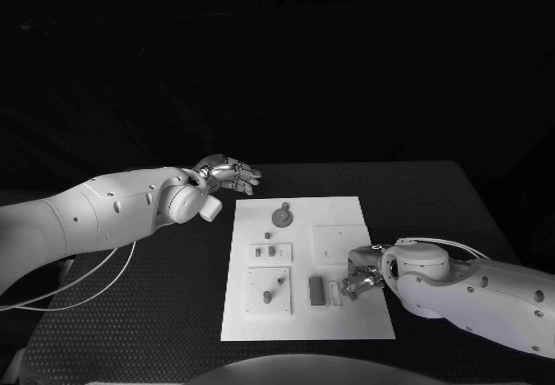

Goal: Assemble the parts on the task board

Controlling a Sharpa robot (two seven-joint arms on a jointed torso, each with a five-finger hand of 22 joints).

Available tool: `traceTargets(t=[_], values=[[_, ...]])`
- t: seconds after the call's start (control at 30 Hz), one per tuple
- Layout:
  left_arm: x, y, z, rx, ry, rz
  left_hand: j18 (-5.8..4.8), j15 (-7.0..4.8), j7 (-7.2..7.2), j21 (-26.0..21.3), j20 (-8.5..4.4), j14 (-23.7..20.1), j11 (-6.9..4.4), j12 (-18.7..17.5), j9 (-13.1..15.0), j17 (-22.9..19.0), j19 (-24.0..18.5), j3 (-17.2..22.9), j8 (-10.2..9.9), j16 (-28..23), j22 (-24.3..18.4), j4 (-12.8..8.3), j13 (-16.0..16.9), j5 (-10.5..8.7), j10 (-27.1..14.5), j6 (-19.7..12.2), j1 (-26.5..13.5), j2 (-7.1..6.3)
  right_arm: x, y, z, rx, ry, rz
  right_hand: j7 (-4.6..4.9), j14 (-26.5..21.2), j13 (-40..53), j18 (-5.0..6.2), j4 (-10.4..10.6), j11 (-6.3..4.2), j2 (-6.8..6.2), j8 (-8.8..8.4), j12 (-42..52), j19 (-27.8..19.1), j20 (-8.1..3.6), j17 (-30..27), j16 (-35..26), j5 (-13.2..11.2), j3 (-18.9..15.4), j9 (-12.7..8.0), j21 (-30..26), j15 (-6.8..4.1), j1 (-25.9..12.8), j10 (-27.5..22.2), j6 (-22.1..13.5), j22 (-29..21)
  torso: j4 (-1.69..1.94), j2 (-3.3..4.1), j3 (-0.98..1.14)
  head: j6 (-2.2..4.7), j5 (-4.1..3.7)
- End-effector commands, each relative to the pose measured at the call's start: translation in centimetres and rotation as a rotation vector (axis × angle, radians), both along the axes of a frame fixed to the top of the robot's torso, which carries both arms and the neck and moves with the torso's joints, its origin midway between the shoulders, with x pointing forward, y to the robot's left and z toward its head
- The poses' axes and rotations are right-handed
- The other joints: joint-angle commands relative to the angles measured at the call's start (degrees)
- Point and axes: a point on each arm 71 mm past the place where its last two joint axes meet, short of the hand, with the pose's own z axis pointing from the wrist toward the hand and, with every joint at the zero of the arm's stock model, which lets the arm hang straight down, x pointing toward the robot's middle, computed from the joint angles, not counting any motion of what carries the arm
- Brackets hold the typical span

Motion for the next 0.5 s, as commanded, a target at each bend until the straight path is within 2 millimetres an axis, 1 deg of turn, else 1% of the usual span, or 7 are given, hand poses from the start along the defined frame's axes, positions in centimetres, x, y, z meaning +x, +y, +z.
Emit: traceTargets(t=[0.03,0.13,0.2,0.3,0.43,0.5], values=[[-0.04,-0.29,0.11,-0.010,-0.003,-0.018,0.30,0.19,-0.16,0.2,0.14,0.0,-0.16,0.0,-0.1,0.1,-0.3,0.0,0.4,-0.3,-0.1,0.3,0.0,0.14,-0.2,-0.4,-0.5,0.18,-0.13,-1.46,-1.32,-0.177,-0.002,0.021,1.65,-0.5,-0.1,0.22,-2.6,0.13,1.29,-2.11,-0.2,-0.4,0.09,-0.3,-0.1,-0.2,0.6,-9.0,0.3,0.07,2.2,-0.2,-1.7,1.2,0.04,0.02,0.02,-0.12,-0.05],[-0.05,-0.25,0.11,-0.010,-0.002,-0.017,0.30,0.20,-0.17,0.2,0.14,0.0,-0.17,0.0,-0.1,0.1,-0.3,0.0,0.4,-0.3,-0.1,0.3,0.0,0.14,-0.2,-0.3,-0.5,0.18,-0.02,-1.55,-1.36,-0.192,-0.011,0.029,1.66,-0.4,-0.1,0.22,-2.7,0.15,1.49,-2.17,-0.2,-0.5,0.14,-0.3,-0.1,-0.2,0.7,-9.1,0.5,0.09,3.7,-0.2,-1.6,1.2,0.03,0.01,0.02,-0.20,-0.10],[-0.05,-0.24,0.11,-0.010,-0.002,-0.017,0.30,0.20,-0.17,0.2,0.14,0.0,-0.17,0.0,-0.1,0.1,-0.3,0.0,0.4,-0.3,-0.1,0.3,0.0,0.14,-0.2,-0.3,-0.5,0.19,-0.04,-1.53,-1.38,-0.200,-0.010,0.034,1.67,-0.5,-0.1,0.22,-2.7,0.16,1.33,-2.22,-0.2,-0.6,0.17,-0.4,0.0,-0.2,0.6,-9.2,0.6,0.11,4.7,-0.2,-1.6,1.2,0.03,0.01,0.02,-0.20,-0.10],[-0.07,-0.27,0.11,-0.010,-0.002,-0.018,0.30,0.20,-0.17,0.2,0.14,0.0,-0.17,0.0,-0.1,0.1,-0.3,0.0,0.4,-0.3,-0.1,0.3,0.0,0.14,-0.2,-0.3,-0.4,0.18,-0.12,-1.50,-1.43,-0.206,-0.002,0.038,1.66,-0.6,-0.1,0.22,-2.8,0.16,1.12,-2.30,-0.2,-0.8,0.17,-0.6,0.1,-0.2,0.7,-9.3,0.8,0.12,8.1,-0.2,-1.6,1.2,0.03,0.01,0.02,-0.27,-0.16],[-0.08,-0.29,0.10,-0.010,0.000,-0.018,0.31,0.20,-0.18,0.2,0.14,0.0,-0.18,0.0,-0.1,0.1,-0.3,0.0,0.4,-0.3,-0.1,0.3,0.0,0.14,-0.2,-0.3,-0.4,0.19,-0.18,-1.62,-1.52,-0.193,0.020,0.022,1.61,-0.9,-0.1,0.22,-2.9,0.13,0.75,-2.30,-0.1,-1.4,0.28,-0.8,0.2,-0.2,0.4,-9.2,1.2,0.12,14.2,-0.3,-1.7,1.2,0.01,0.03,0.02,-0.39,-0.35],[-0.08,-0.30,0.10,-0.010,0.000,-0.019,0.31,0.20,-0.18,0.2,0.14,0.0,-0.18,0.0,-0.1,0.1,-0.3,0.0,0.4,-0.3,-0.1,0.3,0.0,0.14,-0.2,-0.3,-0.4,0.19,-0.10,-1.67,-1.46,-0.175,0.012,0.009,1.61,-0.9,-0.1,0.22,-2.9,0.12,0.79,-2.27,-0.1,-1.5,0.36,-0.8,0.3,-0.2,0.1,-9.2,1.2,0.14,15.2,-0.3,-1.7,1.2,0.01,0.01,0.02,-0.39,-0.41]])
